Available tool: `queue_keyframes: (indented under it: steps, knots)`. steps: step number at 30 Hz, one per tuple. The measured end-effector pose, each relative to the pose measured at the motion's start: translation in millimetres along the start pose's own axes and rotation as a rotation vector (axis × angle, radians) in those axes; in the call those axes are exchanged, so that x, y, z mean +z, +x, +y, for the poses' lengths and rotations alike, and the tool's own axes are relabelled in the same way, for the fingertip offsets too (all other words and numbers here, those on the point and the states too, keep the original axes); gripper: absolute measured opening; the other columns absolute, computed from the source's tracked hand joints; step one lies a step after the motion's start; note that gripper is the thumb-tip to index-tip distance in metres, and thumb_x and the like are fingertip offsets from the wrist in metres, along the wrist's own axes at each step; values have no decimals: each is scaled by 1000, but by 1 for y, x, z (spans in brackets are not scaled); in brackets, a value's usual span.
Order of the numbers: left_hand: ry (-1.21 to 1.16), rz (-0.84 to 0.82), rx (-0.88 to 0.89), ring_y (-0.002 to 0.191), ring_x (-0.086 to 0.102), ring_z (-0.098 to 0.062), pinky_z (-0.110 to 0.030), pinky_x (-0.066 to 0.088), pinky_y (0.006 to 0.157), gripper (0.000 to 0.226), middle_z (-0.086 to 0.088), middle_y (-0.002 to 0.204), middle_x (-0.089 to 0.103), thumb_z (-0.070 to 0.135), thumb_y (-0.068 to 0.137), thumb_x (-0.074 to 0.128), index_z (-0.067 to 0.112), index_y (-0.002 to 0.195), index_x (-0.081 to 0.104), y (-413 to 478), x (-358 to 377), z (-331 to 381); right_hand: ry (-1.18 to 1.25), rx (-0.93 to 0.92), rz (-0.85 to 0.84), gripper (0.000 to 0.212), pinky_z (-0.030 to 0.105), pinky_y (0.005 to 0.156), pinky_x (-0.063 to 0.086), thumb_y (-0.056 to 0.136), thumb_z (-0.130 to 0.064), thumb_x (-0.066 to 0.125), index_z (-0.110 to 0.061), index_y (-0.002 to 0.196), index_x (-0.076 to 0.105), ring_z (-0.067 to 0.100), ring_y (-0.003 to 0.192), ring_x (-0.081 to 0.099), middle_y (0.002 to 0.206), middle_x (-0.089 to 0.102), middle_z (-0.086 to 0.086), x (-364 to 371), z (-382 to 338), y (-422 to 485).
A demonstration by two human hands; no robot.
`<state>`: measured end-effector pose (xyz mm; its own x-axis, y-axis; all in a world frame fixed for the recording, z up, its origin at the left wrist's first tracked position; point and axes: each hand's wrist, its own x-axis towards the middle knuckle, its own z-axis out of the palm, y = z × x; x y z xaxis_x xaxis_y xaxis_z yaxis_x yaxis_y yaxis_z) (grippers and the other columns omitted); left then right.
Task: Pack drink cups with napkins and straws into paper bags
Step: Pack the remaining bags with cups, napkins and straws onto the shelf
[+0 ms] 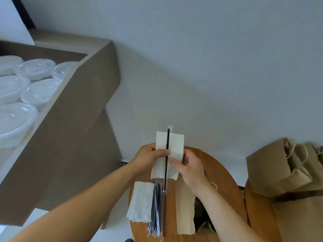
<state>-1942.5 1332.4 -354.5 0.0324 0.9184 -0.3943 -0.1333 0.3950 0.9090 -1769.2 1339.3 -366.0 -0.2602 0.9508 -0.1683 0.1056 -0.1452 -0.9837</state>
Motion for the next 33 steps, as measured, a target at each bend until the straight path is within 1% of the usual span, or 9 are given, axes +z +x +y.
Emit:
queue_keyframes:
  steps: [3, 8, 12, 15, 19, 24, 27, 29, 33]
  knots:
    - [8, -53, 43, 91, 73, -28, -35, 60, 69, 23, -7, 103, 75, 22, 92, 67, 13, 112, 70, -2, 16, 16, -29, -17, -67, 16, 24, 70, 57, 84, -28, 78, -31, 98, 72, 11, 88, 72, 96, 76, -7, -12, -13, -3]
    - [68, -101, 98, 91, 73, -27, -36, 60, 74, 19, -7, 101, 75, 20, 93, 66, 11, 109, 71, -2, 41, 34, -54, -35, 33, 13, 28, 72, 59, 84, -26, 78, -27, 96, 73, 12, 84, 73, 93, 76, -7, -32, -21, -5]
    - [94, -118, 150, 91, 73, -23, -29, 59, 72, 16, -4, 99, 76, 16, 93, 66, 10, 107, 71, 1, 58, 49, -36, -44, 56, 13, 22, 67, 57, 84, -25, 78, -28, 95, 72, 10, 85, 73, 93, 76, -9, -48, -26, -11]
    - [44, -122, 192, 91, 72, -24, -34, 60, 78, 21, -11, 103, 74, 9, 91, 66, 1, 111, 68, 3, 68, 65, -47, -36, 47, 13, 27, 72, 59, 84, -25, 78, -30, 94, 72, 9, 88, 72, 94, 75, -10, -59, -28, -15]
    - [101, -136, 250, 82, 69, -18, -30, 59, 75, 22, -11, 97, 72, 6, 90, 67, -4, 110, 67, 3, 81, 76, -15, -37, 29, 19, 35, 81, 60, 86, -26, 76, -29, 104, 69, 13, 95, 71, 101, 74, -7, -70, -29, -19]
    - [70, -12, 286, 80, 70, -14, -26, 58, 71, 21, 3, 94, 75, 10, 93, 64, 8, 114, 68, 16, 79, 63, -227, -80, 170, 18, 18, 68, 56, 88, -29, 73, -39, 96, 60, -2, 88, 66, 90, 68, -22, -85, -26, -19]
    - [430, 82, 190, 92, 69, -10, -30, 57, 84, 22, 10, 109, 70, 24, 96, 61, 26, 119, 63, 27, 70, 23, -265, -72, 361, 18, 7, 55, 48, 91, -26, 68, -40, 92, 56, -1, 83, 64, 89, 62, -26, -90, -14, -9]
    - [663, -56, 32, 100, 65, -11, -30, 57, 88, 29, 10, 116, 63, 23, 96, 60, 30, 125, 59, 28, 64, -15, -300, -50, 427, 15, 6, 54, 46, 94, -23, 65, -33, 103, 58, 4, 87, 63, 97, 61, -20, -88, -3, -2]
    - [845, -427, -305, 97, 67, -16, -25, 60, 74, 62, 0, 112, 64, 18, 86, 68, 20, 143, 44, 19, 63, -74, -499, 53, 414, 27, 10, 57, 45, 96, -22, 60, -17, 123, 55, 15, 95, 63, 108, 60, -5, -76, 23, 5]
